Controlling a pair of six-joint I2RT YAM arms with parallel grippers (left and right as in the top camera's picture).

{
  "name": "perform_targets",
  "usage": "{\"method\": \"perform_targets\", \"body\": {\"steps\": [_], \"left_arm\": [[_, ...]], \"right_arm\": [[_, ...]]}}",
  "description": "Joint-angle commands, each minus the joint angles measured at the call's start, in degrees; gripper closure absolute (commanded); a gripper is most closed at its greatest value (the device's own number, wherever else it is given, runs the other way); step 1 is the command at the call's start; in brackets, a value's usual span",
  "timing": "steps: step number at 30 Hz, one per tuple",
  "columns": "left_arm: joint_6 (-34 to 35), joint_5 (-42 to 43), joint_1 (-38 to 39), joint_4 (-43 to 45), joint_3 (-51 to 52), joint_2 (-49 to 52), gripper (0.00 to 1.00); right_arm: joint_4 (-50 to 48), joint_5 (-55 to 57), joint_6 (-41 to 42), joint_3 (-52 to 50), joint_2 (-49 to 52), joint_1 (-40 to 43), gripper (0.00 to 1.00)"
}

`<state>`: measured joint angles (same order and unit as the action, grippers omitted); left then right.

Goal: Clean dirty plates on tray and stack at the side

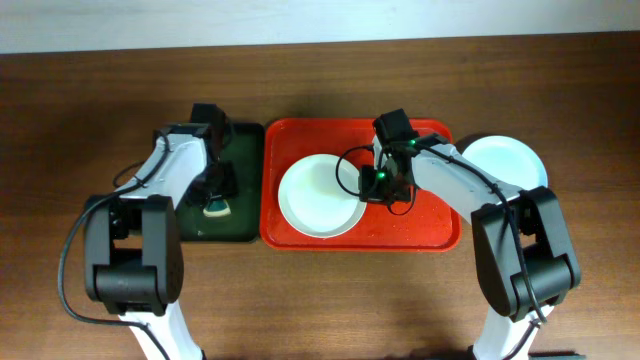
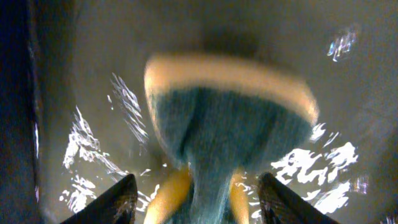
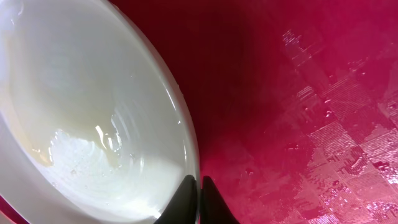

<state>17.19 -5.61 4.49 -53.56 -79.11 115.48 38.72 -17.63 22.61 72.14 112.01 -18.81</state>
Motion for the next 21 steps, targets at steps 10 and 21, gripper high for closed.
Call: {"method": "perform_targets", "body": {"steps": [10, 21], "left_arm": [[2.1, 5.3, -11.1, -6.1, -20.8, -15.8, 0.00], [2.1, 5.4, -13.7, -6.1, -20.8, -16.1, 0.01]], "right_arm": [[0.3, 0.3, 0.1, -0.5, -1.0, -0.4, 0.88], [-0.6, 0.3, 0.1, -0.8, -0.9, -0.4, 0.84]]}}
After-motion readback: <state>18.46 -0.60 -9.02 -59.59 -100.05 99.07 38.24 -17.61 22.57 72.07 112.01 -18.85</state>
